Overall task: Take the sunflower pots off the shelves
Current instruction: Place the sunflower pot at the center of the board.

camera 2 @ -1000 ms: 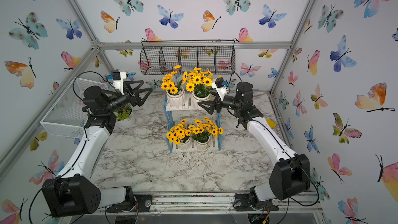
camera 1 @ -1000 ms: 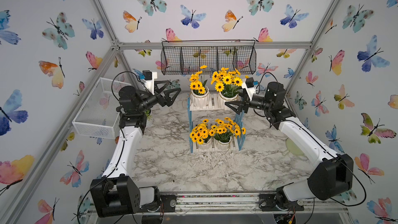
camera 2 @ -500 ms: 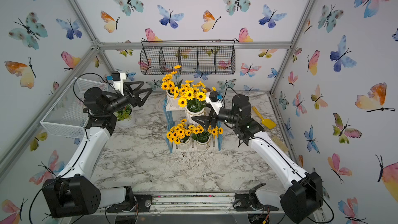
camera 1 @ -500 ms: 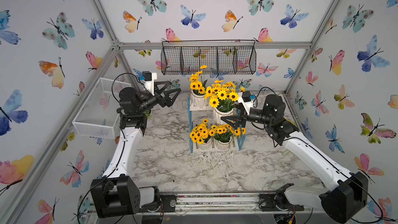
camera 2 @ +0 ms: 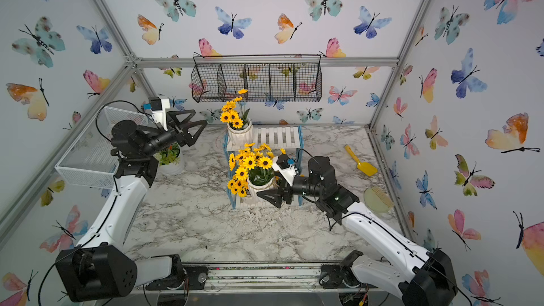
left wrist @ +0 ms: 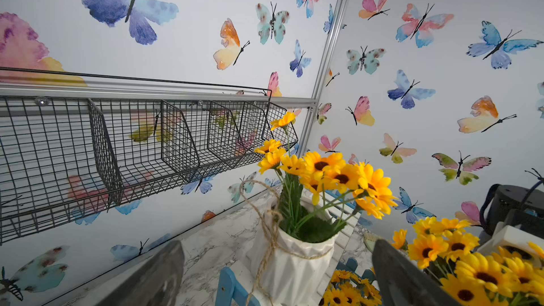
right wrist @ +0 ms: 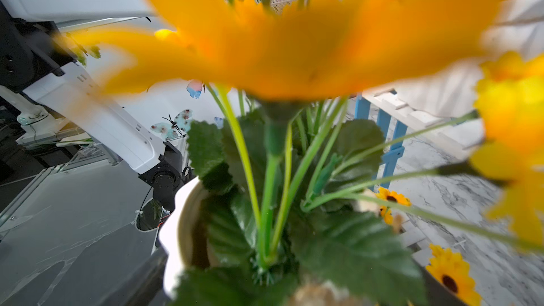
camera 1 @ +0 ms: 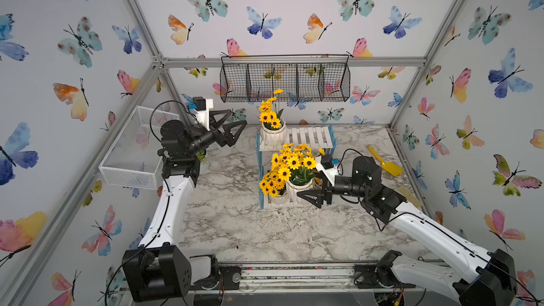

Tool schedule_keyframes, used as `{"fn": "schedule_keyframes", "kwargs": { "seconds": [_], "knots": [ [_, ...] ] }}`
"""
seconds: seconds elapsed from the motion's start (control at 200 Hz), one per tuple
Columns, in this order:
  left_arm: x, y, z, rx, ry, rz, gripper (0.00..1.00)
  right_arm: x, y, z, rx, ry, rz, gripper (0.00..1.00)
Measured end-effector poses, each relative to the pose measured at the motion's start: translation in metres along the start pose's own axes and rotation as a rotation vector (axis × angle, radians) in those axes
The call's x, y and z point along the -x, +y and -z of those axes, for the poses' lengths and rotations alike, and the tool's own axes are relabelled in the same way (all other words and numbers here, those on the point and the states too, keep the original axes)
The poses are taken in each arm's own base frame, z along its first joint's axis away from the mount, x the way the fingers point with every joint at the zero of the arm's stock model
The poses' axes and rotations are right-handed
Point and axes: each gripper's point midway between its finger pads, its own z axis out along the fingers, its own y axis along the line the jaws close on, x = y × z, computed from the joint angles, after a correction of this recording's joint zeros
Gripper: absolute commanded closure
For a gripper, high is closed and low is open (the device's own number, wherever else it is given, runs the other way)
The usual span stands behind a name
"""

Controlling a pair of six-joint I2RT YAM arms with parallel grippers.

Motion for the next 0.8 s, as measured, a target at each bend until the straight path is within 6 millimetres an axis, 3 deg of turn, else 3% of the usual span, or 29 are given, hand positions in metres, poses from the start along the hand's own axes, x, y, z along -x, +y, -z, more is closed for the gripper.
{"fn": "schedule_keyframes", "kwargs": {
  "seconds": [0.37,0.636,0.801],
  "knots": [
    [0.006,-0.005,0.002,-0.004,-0.012,-0.001,0.01,-0.037,0.015,0.004,-0.013,0.000,-0.034,0.96],
    [0.008,-0.008,0.003,-0.007,-0.016,-0.007,0.01,-0.089,0.023,-0.004,-0.023,0.037,-0.061,0.96],
    [0.008,-0.008,0.003,-0.007,-0.017,-0.002,0.01,-0.109,0.037,-0.010,0.000,0.048,-0.049,0.96]
  ]
}}
